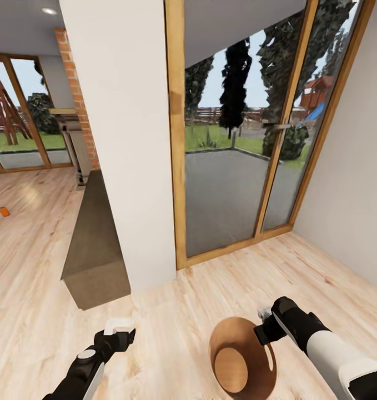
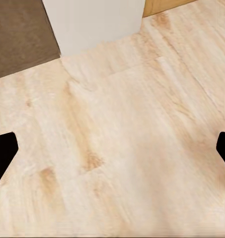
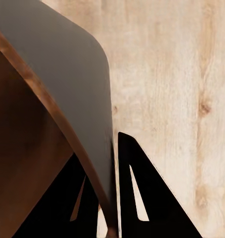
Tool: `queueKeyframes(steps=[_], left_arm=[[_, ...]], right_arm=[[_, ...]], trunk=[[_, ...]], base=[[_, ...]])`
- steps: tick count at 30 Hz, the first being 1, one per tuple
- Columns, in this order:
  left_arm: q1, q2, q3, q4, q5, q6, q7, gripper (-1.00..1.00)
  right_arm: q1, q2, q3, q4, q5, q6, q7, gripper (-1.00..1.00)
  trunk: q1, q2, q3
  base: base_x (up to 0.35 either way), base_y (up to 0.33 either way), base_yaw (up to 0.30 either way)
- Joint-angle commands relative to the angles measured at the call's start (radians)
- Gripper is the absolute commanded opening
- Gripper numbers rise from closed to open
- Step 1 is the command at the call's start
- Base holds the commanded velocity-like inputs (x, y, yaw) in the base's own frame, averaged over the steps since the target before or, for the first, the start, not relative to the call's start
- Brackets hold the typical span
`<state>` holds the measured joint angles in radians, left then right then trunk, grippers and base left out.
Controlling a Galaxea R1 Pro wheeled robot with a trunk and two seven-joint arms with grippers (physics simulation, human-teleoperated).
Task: Put the three can of soda from the living room inside the tash can in the kitchen.
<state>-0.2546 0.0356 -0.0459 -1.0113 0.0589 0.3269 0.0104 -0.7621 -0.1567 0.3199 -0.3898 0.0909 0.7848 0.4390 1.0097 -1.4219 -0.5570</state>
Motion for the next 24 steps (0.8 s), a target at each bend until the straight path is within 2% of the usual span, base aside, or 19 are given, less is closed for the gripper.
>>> queueKeyframes(steps=[1, 9, 13, 15, 18, 20, 24], left_arm=[[0.0, 0.0, 0.0, 0.0, 0.0, 0.0, 0.0, 1.0], [0.0, 0.0, 0.0, 0.001, 0.003, 0.0, 0.0, 1.0], [0.0, 0.002, 0.002, 0.001, 0.004, 0.0, 0.0, 1.0], [0.0, 0.003, 0.006, 0.0, 0.004, 0.0, 0.0, 1.0], [0.0, 0.004, 0.012, 0.0, 0.005, -0.001, 0.0, 1.0], [0.0, 0.005, 0.016, -0.002, 0.005, -0.002, 0.001, 1.0], [0.0, 0.005, 0.016, -0.002, 0.005, -0.002, 0.001, 1.0]], right_arm=[[0.0, 0.0, -0.002, 0.0, -0.017, 0.004, 0.003, -1.0], [0.0, 0.0, -0.005, 0.0, -0.015, 0.005, -0.004, -1.0], [0.0, -0.014, -0.005, 0.004, -0.015, 0.005, -0.002, -1.0], [0.0, -0.036, -0.007, 0.005, -0.015, 0.005, 0.0, -1.0], [-0.001, -0.054, -0.008, 0.004, -0.016, 0.005, 0.002, -1.0], [-0.003, -0.09, -0.009, 0.003, -0.017, 0.005, 0.004, -1.0], [-0.003, -0.115, -0.01, 0.003, -0.017, 0.004, 0.003, -1.0]], trunk=[[0.0, 0.0, 0.0], [0.0, 0.0, 0.0], [0.0, 0.0, 0.0], [0.0, 0.0, 0.0], [0.0, 0.0, 0.0], [0.0, 0.0, 0.0], [0.0, 0.0, 0.0]], base=[[-0.217, 0.242, 0.199], [-0.217, 0.242, 0.225], [-0.217, 0.242, 0.193], [-0.218, 0.242, 0.152], [-0.218, 0.241, 0.13], [-0.218, 0.241, 0.1], [-0.218, 0.241, 0.049]])
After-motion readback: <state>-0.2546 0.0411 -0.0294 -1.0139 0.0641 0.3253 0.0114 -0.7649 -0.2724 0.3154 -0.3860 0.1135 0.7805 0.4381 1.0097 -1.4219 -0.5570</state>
